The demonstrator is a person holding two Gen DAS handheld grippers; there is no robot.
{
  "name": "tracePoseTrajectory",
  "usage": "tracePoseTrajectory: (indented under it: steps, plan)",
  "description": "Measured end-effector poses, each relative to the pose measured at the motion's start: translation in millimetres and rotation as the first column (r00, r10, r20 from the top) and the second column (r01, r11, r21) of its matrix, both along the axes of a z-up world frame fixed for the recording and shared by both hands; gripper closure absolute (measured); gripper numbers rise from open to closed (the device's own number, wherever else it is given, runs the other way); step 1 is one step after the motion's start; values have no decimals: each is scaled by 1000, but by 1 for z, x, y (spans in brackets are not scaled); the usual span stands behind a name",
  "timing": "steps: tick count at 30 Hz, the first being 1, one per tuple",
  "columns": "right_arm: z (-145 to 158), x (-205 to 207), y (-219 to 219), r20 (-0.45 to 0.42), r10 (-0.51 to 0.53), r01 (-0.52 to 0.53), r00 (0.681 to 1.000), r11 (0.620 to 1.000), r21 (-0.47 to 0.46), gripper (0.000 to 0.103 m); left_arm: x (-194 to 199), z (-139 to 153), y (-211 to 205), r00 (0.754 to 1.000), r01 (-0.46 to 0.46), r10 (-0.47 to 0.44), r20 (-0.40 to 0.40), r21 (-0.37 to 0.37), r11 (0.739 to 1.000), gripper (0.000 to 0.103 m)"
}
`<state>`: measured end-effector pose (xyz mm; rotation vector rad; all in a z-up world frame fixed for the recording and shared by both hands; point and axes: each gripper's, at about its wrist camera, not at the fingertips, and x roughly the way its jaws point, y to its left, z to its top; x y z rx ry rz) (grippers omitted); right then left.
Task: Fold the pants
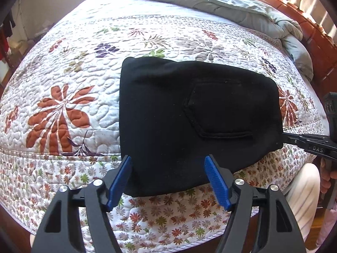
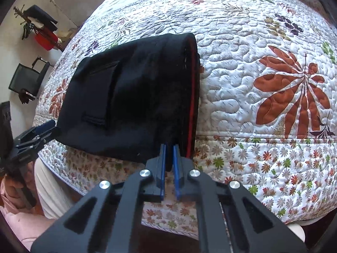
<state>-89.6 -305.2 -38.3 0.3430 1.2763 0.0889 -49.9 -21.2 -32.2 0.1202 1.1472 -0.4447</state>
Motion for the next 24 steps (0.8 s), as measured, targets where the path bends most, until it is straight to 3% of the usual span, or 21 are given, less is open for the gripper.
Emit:
tracePoseTrajectory:
  steps: [6, 9, 12, 18, 22, 24]
  plan:
    - [-7, -2, 0, -13, -14, 14, 1000, 1000, -9, 101, -4, 5, -4, 999, 6, -7, 40, 25, 1000, 29]
    - [-11, -4, -2, -42, -24, 20, 999, 994, -103, 103, -6, 8, -5, 998, 10, -12, 59, 33, 999, 27]
    - [-16, -8, -10, -50, -49, 45, 998, 996, -77, 103, -6, 8, -6, 998, 22, -24, 62, 30, 999, 23]
    - [-16, -10, -12, -47, -53, 49, 997, 996, -70, 98, 9, -12, 14, 999, -20, 20, -48, -6, 1000, 18]
    - [-13, -10, -14, -43, -67, 64, 997, 995, -73, 97, 19, -30, 42, 981, -95, 75, -177, -103, 990, 18]
    - [-11, -11, -18, -48, -85, 81, 995, 994, -77, 90, 20, -36, 53, 972, -135, 110, -207, -109, 985, 18]
